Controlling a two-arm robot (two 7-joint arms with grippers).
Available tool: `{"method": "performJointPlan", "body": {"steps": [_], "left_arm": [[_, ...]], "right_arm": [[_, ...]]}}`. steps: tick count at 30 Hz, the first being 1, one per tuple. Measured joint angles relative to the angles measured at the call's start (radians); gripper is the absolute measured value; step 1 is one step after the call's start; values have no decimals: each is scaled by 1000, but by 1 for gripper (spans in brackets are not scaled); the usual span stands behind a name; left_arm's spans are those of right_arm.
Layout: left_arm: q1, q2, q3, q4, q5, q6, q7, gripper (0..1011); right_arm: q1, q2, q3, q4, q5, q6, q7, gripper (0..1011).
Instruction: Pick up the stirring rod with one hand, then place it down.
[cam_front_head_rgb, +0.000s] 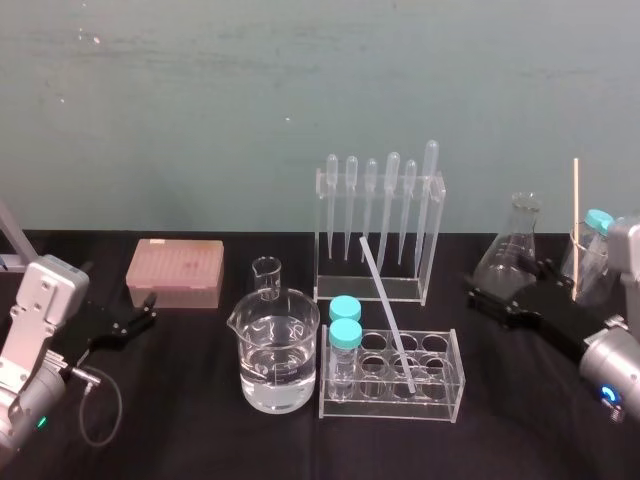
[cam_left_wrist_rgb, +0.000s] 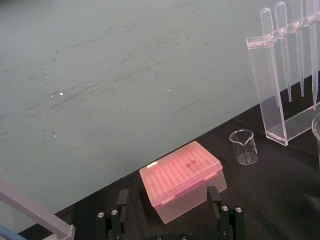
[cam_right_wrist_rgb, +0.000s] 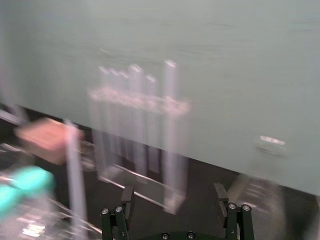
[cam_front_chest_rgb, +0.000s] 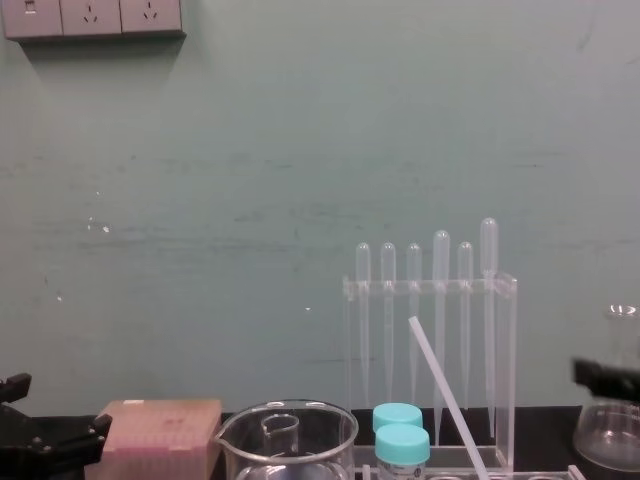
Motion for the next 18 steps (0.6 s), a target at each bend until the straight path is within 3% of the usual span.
{"method": "performJointPlan", "body": {"steps": [2, 6, 11, 14, 18], "left_arm": [[0, 0, 0, 0, 0, 0, 0, 1000], [0, 0, 0, 0, 0, 0, 0, 1000], [0, 0, 0, 0, 0, 0, 0, 1000], [0, 0, 0, 0, 0, 0, 0, 1000], [0, 0, 0, 0, 0, 0, 0, 1000]], "right_arm": [[15, -5, 11, -18, 79, 51, 87, 1000], [52, -10, 0, -30, 135, 127, 187, 1000], [123, -16, -63, -9, 105, 212, 258, 1000], [154, -25, -88, 14, 85, 231, 274, 1000], [219, -67, -125, 87, 61, 245, 310, 1000]]}}
